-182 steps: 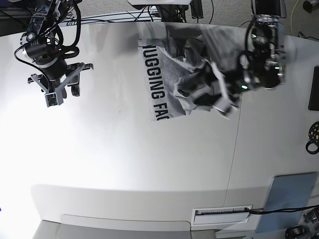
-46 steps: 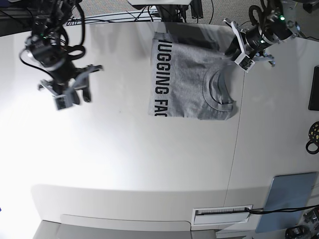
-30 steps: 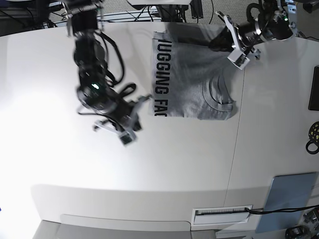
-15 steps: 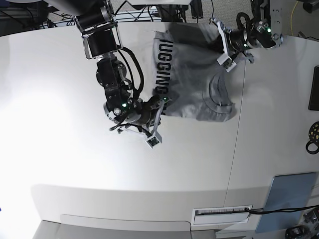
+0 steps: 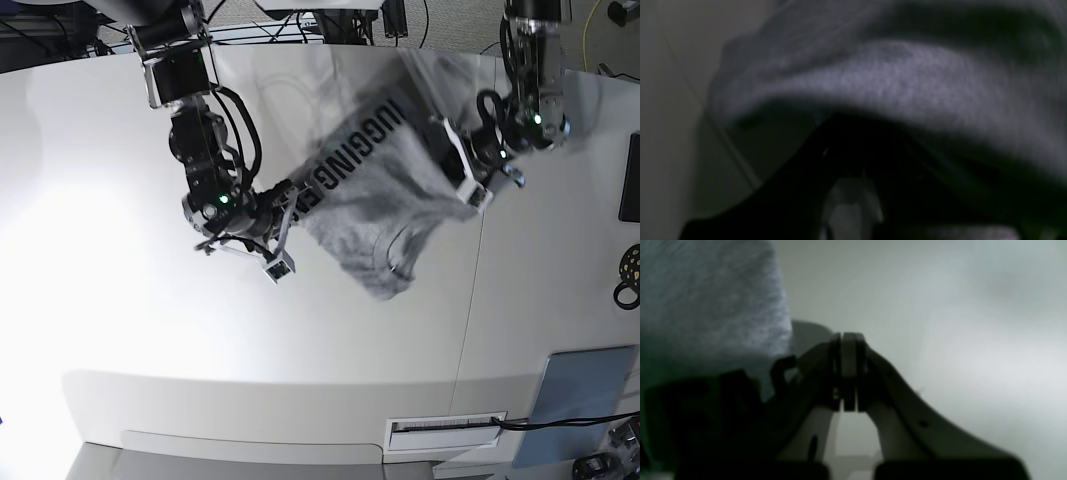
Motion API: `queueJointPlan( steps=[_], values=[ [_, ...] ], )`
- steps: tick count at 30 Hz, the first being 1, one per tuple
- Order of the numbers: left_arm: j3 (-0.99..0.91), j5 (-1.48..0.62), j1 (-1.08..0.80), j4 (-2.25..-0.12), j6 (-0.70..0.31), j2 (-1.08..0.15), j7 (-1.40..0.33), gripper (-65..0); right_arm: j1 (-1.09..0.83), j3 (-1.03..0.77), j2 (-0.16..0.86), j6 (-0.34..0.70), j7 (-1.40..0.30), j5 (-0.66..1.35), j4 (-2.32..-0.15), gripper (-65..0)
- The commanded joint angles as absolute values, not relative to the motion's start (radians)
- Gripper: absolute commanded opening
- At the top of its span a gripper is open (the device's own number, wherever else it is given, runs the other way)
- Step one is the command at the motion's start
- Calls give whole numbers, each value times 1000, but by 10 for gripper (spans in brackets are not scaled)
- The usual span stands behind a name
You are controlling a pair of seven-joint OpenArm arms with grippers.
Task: Fold the T-shirt properly
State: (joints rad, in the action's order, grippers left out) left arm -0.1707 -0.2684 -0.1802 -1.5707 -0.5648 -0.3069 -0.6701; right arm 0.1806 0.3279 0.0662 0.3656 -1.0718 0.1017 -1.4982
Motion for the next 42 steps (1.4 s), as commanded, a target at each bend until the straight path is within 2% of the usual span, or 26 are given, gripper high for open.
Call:
queueJointPlan(
  steps=[1, 10, 16, 22, 29, 34, 38, 42],
  values=[
    [-172, -220, -154, -1546, -538, -316, -695, -650, 183, 327, 67, 365, -1062, 108, -1535, -650],
    [-172, -263, 39, -1343, -542, -312, -678, -650, 20, 327, 66, 365, -1065, 108, -1697, -650],
    [-170, -292, 104, -1323, -543, -290, -656, -650, -57, 329, 58, 365, -1040, 116, -1773, -650],
    [-105, -282, 128, -1323, -535, -257, -626, -650, -96, 329, 6, 366, -1038, 115, -1775, -650],
    [-56, -193, 133, -1323, -373, -259, -575, -650, -105, 374, -5, 368, -1046, 106, -1775, -650],
    [-56, -243, 132, -1346, -374, -308, -598, -650, -105, 371, 22, 292, -1026, 47, -1842, -650],
    [-56, -388, 124, -1404, -374, -378, -666, -650, -105, 371, 100, 200, -1025, 6, -1951, -650],
    [-65, -413, 78, -1497, -373, -432, -729, -650, -142, 340, 165, 156, -1028, -14, -2004, -650]
  ],
)
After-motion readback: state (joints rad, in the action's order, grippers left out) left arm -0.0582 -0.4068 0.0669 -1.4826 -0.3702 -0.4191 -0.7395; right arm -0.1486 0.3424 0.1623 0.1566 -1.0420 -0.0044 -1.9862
